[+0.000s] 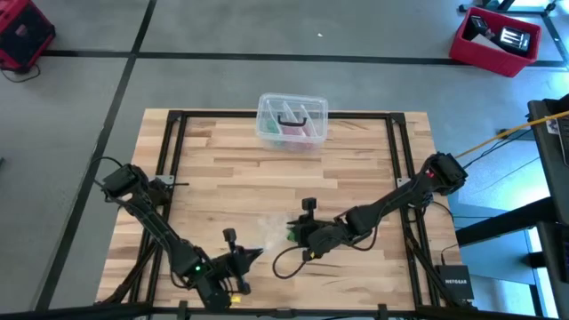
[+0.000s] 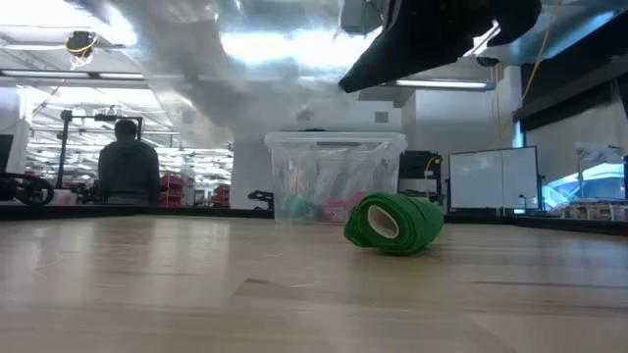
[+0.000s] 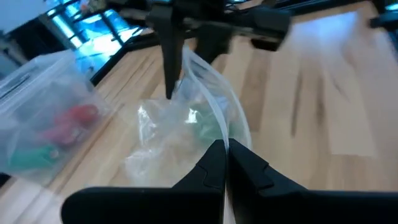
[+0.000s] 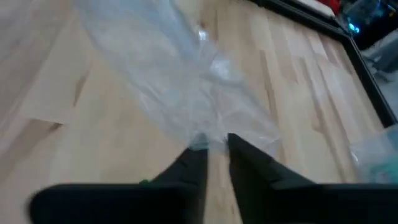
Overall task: Roll bandage
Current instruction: Open the transparent zip lock bag
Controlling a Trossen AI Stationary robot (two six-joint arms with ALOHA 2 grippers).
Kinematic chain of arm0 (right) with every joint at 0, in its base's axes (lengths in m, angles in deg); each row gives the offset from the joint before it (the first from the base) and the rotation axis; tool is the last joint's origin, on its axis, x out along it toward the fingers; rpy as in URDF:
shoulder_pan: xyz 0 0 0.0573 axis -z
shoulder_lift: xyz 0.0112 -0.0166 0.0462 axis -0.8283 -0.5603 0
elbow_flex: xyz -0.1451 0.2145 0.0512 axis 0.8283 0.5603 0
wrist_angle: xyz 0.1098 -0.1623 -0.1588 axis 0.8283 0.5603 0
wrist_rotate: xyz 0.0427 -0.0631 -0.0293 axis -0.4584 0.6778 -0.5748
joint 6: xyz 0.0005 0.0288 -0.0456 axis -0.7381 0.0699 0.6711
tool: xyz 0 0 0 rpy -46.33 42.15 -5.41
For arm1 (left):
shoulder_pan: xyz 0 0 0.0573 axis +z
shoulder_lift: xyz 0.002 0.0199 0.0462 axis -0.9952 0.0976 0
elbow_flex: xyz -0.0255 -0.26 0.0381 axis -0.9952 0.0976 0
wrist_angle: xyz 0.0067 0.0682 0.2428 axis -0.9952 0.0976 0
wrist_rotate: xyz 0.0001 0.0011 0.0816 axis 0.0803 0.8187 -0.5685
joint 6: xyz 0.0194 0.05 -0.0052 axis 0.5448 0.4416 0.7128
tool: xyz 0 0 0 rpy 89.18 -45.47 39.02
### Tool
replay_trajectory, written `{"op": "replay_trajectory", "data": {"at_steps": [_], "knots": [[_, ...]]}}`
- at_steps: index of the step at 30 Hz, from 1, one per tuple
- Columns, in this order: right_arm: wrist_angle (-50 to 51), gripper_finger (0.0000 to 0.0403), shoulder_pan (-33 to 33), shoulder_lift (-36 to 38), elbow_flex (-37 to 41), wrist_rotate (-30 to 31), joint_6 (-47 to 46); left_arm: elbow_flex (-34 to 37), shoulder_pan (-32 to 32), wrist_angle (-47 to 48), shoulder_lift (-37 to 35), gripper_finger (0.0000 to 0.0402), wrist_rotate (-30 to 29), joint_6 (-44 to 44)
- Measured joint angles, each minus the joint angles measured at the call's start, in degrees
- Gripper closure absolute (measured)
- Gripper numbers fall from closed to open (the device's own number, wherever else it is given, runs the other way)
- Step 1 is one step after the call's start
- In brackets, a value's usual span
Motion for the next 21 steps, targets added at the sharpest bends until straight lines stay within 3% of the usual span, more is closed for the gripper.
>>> {"op": "replay_trajectory", "data": {"at_steps": [5,10,21], "knots": [[14.42,0.0264,-0.47,0.26,-6.62,-0.21,0.04,0.30,1.39,0.92,-0.07,0.0402,1.29,-4.76],[26.65,0.0217,-1.26,0.37,-14.01,-0.80,-5.38,0.30,1.66,0.94,-0.11,0.0402,2.40,-5.88],[17.38,0.0205,-1.16,0.42,-16.07,-2.06,-7.80,0.30,1.68,1.03,-0.09,0.0402,2.58,-7.57]]}}
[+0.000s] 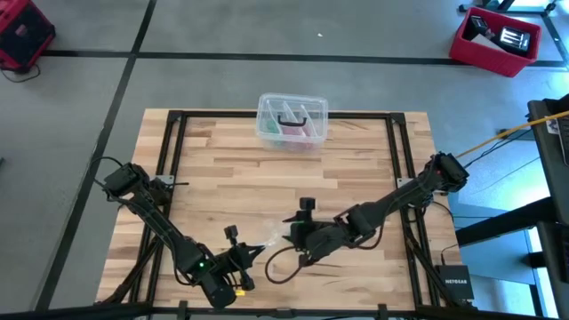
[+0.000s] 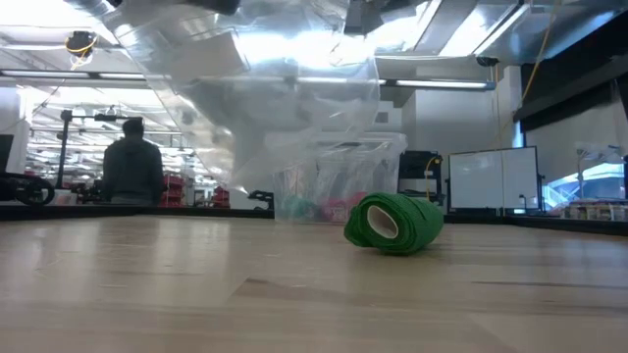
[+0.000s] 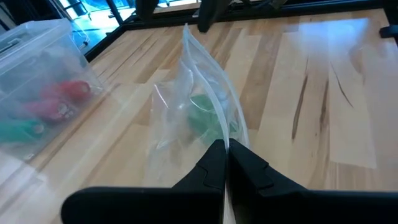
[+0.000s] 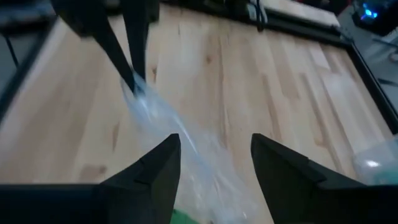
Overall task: Roll bandage
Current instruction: Open the transparent zip lock bag
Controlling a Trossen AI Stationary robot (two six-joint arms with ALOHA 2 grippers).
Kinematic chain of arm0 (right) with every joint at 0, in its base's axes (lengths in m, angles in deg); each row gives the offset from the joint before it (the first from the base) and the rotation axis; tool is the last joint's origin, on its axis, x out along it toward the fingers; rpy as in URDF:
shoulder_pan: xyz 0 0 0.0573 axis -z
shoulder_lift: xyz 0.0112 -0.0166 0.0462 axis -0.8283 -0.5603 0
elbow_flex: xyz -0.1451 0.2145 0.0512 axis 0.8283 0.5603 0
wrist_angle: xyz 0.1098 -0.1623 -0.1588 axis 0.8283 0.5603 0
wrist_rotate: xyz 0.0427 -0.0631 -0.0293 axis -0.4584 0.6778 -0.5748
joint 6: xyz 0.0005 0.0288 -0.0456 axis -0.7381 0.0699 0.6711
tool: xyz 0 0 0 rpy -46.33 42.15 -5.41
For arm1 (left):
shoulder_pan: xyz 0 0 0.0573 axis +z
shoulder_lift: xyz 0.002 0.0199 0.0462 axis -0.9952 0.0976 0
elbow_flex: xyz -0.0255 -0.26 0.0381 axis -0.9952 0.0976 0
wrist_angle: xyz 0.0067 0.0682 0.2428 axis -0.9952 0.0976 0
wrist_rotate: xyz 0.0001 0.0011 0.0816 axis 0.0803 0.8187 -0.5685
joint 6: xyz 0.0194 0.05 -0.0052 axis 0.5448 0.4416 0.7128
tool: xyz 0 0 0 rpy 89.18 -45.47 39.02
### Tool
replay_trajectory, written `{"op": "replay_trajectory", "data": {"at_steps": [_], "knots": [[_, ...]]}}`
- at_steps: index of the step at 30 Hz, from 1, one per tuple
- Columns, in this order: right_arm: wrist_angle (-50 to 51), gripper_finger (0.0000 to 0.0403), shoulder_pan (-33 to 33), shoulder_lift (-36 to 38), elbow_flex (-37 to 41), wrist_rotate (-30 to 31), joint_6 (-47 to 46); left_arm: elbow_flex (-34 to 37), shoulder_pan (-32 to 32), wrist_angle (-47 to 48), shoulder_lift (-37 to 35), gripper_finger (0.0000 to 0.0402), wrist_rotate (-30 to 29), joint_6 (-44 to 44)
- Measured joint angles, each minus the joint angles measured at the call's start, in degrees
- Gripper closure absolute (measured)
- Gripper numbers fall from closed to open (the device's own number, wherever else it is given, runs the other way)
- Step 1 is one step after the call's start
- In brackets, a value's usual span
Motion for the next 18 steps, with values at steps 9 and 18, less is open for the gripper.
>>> {"op": "replay_trajectory", "data": {"at_steps": [9,18], "knots": [[-13.60,0.0205,0.76,0.00,-0.02,-2.96,-1.76,0.00,0.02,0.00,0.00,0.0402,0.03,-0.89],[-12.22,0.0205,-6.07,-1.18,-0.02,-4.40,13.69,0.02,-0.07,0.02,0.00,0.0402,1.36,-3.36]]}}
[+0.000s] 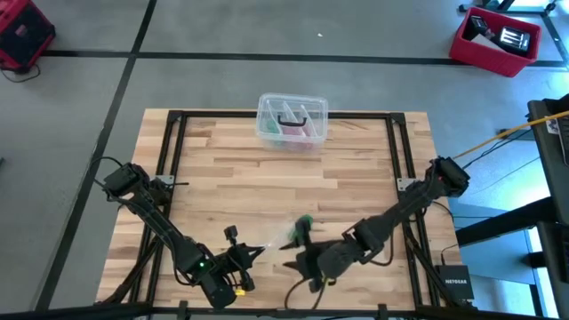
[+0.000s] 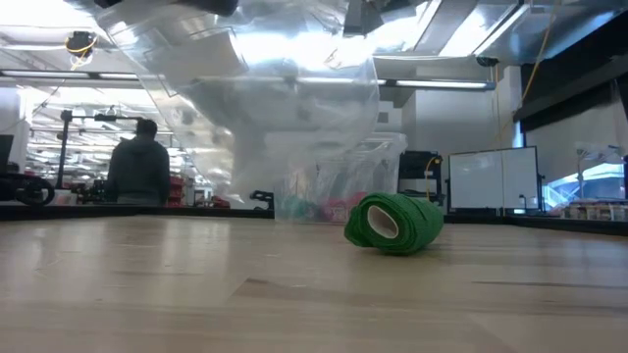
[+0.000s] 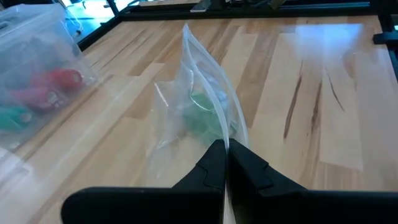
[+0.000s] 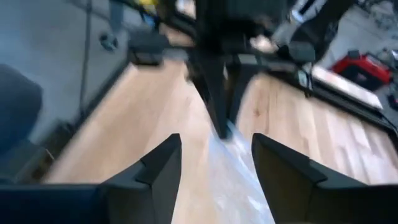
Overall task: Roll bandage
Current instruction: Open the transparent zip lock bag
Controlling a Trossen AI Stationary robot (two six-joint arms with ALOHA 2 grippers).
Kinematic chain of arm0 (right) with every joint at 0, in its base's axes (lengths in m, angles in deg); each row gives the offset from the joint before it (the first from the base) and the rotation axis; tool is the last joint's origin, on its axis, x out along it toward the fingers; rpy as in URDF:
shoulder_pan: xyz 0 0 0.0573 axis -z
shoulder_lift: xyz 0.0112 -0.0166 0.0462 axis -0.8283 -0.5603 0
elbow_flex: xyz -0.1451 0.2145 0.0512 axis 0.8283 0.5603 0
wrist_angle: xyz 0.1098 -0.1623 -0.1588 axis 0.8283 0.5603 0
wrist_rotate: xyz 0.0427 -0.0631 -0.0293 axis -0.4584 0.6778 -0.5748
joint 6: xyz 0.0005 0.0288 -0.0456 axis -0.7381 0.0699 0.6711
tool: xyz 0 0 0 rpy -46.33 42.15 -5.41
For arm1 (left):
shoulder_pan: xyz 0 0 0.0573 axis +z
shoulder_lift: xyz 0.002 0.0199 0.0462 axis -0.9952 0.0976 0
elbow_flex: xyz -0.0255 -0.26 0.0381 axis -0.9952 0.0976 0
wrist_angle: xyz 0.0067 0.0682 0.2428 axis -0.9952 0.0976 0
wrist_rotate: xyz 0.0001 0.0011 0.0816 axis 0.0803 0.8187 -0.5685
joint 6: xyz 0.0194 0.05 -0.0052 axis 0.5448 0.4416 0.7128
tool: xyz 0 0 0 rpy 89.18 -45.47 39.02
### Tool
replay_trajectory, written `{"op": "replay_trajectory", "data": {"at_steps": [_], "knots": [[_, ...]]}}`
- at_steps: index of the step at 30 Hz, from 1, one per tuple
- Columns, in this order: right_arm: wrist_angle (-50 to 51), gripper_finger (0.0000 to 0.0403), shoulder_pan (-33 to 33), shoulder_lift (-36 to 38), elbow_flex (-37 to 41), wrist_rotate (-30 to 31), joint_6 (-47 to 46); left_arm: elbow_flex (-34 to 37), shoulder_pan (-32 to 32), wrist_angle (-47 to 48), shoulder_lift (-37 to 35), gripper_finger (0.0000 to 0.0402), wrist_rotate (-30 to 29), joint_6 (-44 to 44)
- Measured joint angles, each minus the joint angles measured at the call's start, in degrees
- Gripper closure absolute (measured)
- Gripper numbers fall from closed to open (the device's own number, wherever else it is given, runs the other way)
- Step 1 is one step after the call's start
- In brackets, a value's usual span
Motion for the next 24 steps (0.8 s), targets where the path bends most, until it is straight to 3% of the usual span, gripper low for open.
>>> {"op": "replay_trajectory", "data": {"at_steps": [5,9,14,24], "knots": [[0.09,0.0205,0.11,-1.68,0.00,-0.68,-3.33,0.00,0.22,-0.06,0.00,0.0402,0.20,0.78],[-4.19,0.0205,0.40,-5.28,0.00,-2.97,2.82,0.01,1.33,-0.08,0.00,0.0402,0.21,0.80],[-3.10,0.0205,0.95,-7.38,-1.93,2.70,9.08,0.00,2.49,-0.07,0.00,0.0402,1.04,1.89],[5.29,0.0205,4.20,-8.95,-2.95,4.02,12.20,0.02,3.13,-0.28,0.00,0.0402,2.26,2.10]]}}
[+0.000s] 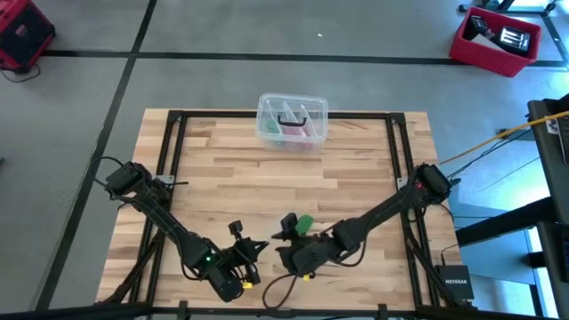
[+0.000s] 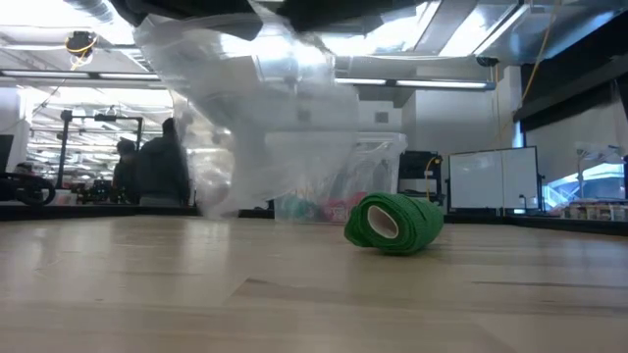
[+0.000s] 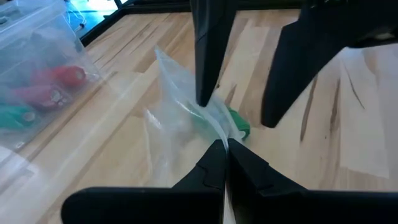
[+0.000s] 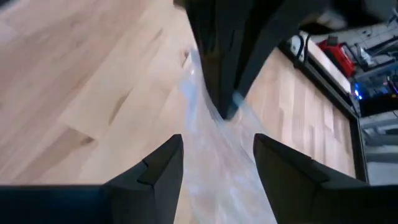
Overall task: Roll bandage
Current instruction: Open the transparent zip lock bag
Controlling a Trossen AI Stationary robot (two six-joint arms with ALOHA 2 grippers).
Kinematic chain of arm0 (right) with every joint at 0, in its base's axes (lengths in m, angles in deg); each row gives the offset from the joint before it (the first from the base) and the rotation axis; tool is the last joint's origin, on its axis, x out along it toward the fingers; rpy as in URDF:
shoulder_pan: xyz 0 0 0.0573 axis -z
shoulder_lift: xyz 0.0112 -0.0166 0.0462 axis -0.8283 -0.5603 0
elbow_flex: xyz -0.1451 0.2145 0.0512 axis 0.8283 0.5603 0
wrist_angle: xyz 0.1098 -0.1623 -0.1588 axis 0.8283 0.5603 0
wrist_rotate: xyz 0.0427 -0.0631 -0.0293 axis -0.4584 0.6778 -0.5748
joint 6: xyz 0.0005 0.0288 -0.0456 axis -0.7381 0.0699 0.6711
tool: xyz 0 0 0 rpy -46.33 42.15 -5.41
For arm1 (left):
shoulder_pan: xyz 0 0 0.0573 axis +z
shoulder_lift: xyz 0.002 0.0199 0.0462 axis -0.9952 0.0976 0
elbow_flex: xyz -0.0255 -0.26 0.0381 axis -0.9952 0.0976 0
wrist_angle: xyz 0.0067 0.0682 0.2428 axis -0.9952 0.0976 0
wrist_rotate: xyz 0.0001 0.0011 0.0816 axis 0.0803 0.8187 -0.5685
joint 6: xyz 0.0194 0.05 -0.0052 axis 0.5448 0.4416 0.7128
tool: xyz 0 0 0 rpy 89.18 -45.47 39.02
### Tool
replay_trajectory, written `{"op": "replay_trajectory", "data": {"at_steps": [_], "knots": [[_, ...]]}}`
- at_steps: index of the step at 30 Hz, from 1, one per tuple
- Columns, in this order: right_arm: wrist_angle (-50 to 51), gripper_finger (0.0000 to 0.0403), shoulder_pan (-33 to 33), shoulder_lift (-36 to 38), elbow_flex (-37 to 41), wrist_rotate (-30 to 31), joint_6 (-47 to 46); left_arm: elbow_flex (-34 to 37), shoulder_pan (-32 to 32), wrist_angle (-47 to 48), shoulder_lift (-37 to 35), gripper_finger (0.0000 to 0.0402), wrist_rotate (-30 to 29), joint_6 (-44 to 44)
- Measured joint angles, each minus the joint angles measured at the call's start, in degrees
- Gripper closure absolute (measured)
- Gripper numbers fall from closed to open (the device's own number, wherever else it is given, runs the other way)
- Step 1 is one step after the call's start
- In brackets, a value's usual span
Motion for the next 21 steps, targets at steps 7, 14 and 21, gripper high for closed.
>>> {"op": "replay_trajectory", "data": {"at_steps": [7,14,21], "knots": [[1.33,0.0241,0.52,-1.90,-0.02,-2.16,0.24,0.00,0.71,0.05,0.02,0.0402,0.12,-1.11],[1.76,0.0337,1.18,-5.69,0.00,-2.09,2.15,0.00,1.96,0.33,0.09,0.0402,0.72,-2.06],[2.01,0.0386,0.70,-5.84,0.22,-1.93,-2.69,0.00,2.60,1.83,0.09,0.0402,-1.57,-4.73]]}}
